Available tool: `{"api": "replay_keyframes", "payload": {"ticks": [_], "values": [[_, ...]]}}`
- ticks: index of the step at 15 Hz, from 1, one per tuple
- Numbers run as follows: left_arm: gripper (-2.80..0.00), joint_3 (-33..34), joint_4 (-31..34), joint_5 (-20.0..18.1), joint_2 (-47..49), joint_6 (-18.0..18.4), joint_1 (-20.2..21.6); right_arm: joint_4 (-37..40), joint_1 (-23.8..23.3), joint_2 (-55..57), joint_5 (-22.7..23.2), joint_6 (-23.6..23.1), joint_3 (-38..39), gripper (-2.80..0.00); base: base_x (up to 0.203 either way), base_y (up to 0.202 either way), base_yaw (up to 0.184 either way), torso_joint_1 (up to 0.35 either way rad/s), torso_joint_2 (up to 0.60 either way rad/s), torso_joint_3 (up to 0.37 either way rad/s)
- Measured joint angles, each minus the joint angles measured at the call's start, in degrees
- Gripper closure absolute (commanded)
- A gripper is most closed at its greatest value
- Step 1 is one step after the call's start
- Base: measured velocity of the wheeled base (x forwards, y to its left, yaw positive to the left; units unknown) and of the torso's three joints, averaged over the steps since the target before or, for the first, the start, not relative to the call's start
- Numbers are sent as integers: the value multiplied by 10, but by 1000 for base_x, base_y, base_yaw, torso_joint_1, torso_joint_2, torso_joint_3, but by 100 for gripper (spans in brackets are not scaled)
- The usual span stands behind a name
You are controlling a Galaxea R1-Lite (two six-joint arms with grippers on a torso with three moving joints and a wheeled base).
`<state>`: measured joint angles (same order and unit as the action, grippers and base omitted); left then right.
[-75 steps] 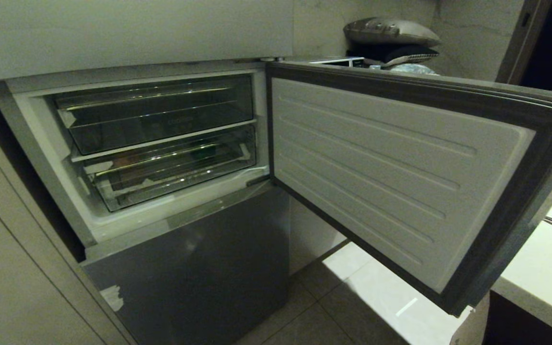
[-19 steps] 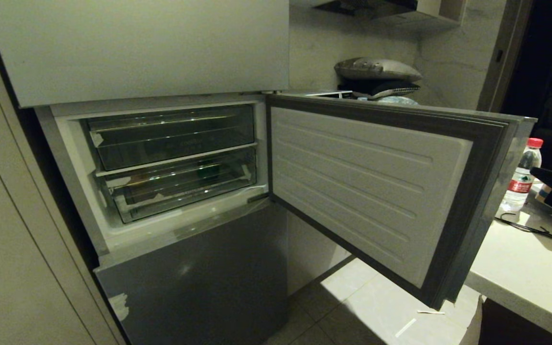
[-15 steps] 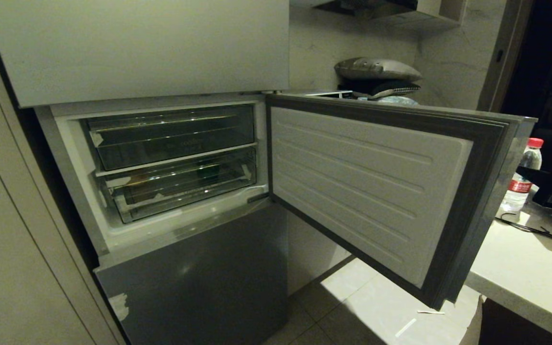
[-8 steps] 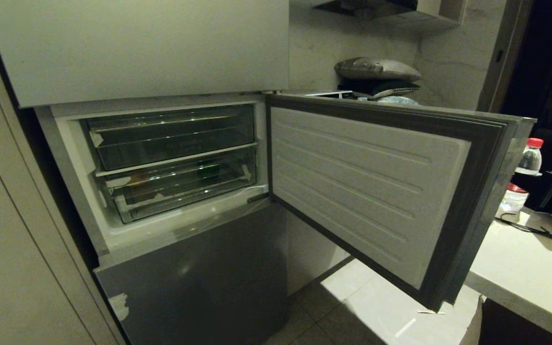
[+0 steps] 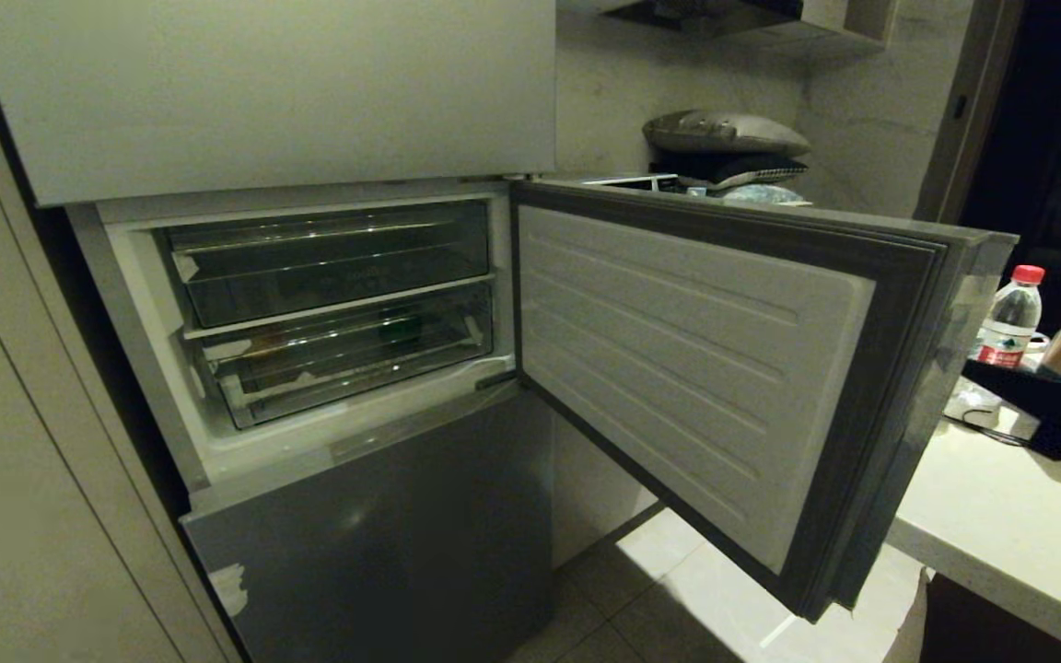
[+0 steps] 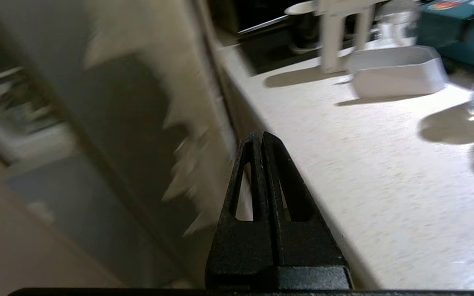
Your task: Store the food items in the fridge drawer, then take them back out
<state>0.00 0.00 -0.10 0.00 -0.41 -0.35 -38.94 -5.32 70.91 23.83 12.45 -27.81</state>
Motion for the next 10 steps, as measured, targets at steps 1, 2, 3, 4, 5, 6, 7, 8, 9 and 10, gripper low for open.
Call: {"api": "replay_keyframes", "payload": {"ticks": [1, 2, 3, 4, 5, 6, 7, 8, 9, 10], "values": [[0, 0, 0, 0, 0, 0, 0, 0, 14, -15, 0, -1, 13, 0, 0, 0, 0, 0, 0, 0], [0, 0, 0, 0, 0, 0, 0, 0, 33, -28, -1, -2, 24, 0, 0, 0, 0, 0, 0, 0], [0, 0, 0, 0, 0, 0, 0, 0, 50, -37, -3, -3, 30, 0, 0, 0, 0, 0, 0, 0], [0, 0, 0, 0, 0, 0, 0, 0, 71, -44, -6, -4, 34, 0, 0, 0, 0, 0, 0, 0], [0, 0, 0, 0, 0, 0, 0, 0, 91, -48, -10, -5, 35, 0, 0, 0, 0, 0, 0, 0], [0, 0, 0, 0, 0, 0, 0, 0, 110, -50, -16, -5, 36, 0, 0, 0, 0, 0, 0, 0], [0, 0, 0, 0, 0, 0, 0, 0, 131, -51, -25, -5, 36, 0, 0, 0, 0, 0, 0, 0], [0, 0, 0, 0, 0, 0, 0, 0, 150, -52, -32, -5, 37, 0, 0, 0, 0, 0, 0, 0], [0, 0, 0, 0, 0, 0, 0, 0, 166, -52, -35, -6, 36, 0, 0, 0, 0, 0, 0, 0], [0, 0, 0, 0, 0, 0, 0, 0, 180, -51, -35, -5, 34, 0, 0, 0, 0, 0, 0, 0]]}}
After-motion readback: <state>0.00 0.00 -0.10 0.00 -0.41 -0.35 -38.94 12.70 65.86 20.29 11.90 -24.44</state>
